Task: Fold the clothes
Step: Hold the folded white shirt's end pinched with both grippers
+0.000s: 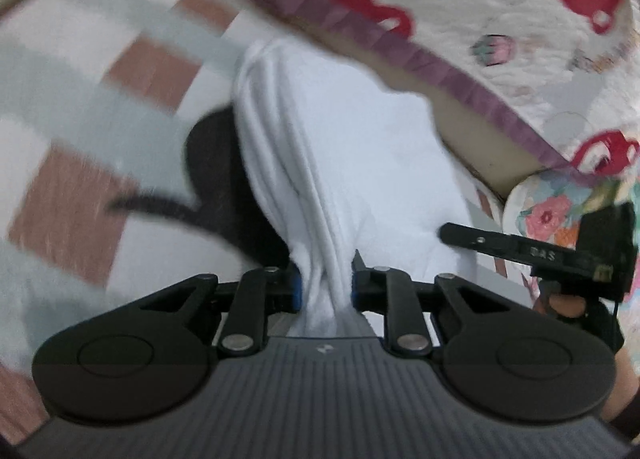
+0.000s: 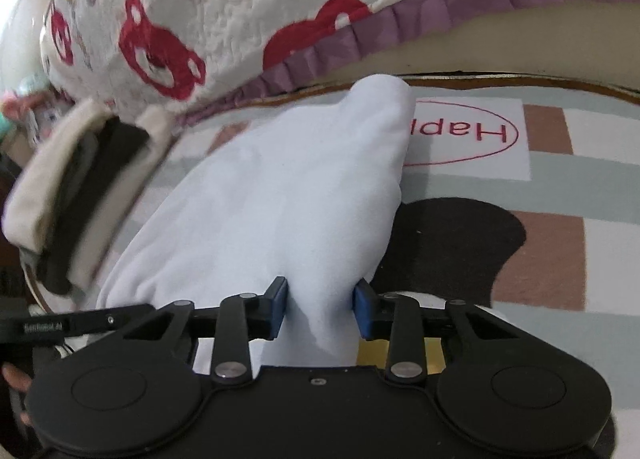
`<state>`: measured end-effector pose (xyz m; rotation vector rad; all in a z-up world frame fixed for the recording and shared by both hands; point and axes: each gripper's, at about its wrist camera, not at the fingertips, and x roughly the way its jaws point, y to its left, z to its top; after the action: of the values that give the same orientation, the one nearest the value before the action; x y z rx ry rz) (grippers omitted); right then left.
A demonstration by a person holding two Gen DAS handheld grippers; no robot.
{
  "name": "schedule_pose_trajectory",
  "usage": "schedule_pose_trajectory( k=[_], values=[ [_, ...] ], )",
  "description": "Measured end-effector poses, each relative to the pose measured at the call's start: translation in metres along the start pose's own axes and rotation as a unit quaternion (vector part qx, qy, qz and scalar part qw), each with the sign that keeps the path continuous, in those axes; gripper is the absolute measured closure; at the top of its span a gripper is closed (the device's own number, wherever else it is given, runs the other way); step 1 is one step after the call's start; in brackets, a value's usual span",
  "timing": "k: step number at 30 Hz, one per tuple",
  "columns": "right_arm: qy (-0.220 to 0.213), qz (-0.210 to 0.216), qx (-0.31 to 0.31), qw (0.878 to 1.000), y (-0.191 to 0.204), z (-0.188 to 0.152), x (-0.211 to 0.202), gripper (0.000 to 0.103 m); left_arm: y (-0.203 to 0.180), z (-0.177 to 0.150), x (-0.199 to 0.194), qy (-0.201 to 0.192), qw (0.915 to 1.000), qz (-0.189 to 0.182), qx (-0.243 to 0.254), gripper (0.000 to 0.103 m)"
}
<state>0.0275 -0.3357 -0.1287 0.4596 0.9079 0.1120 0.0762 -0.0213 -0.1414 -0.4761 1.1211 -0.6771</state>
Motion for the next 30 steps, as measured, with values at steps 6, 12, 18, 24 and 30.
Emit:
schedule_pose_trajectory(
  k=[6,12,18,24,30],
  values=[
    [-0.008,0.003,0.020,1.000,-0.009,-0.001,0.002,0.059,0.004,-0.005,0.007,0.003,0.9999,0.014,0.005,0.079],
    [-0.024,0.014,0.051,0.998,-0.021,0.000,0.001,0.051,0.014,-0.009,0.011,0.002,0.9998,0.017,-0.009,0.068],
    [-0.014,0.056,0.118,0.991,-0.045,-0.004,0.026,0.034,0.026,-0.012,0.015,-0.014,0.9977,-0.034,-0.056,0.063],
    [-0.038,0.077,0.065,0.994,-0.020,-0.005,0.019,0.060,-0.016,-0.007,-0.007,-0.045,0.9974,0.011,0.055,0.084],
    [-0.039,0.054,0.004,0.998,0.003,-0.003,0.002,0.062,-0.016,-0.004,-0.005,-0.019,0.9992,0.017,0.032,0.083]
  ],
)
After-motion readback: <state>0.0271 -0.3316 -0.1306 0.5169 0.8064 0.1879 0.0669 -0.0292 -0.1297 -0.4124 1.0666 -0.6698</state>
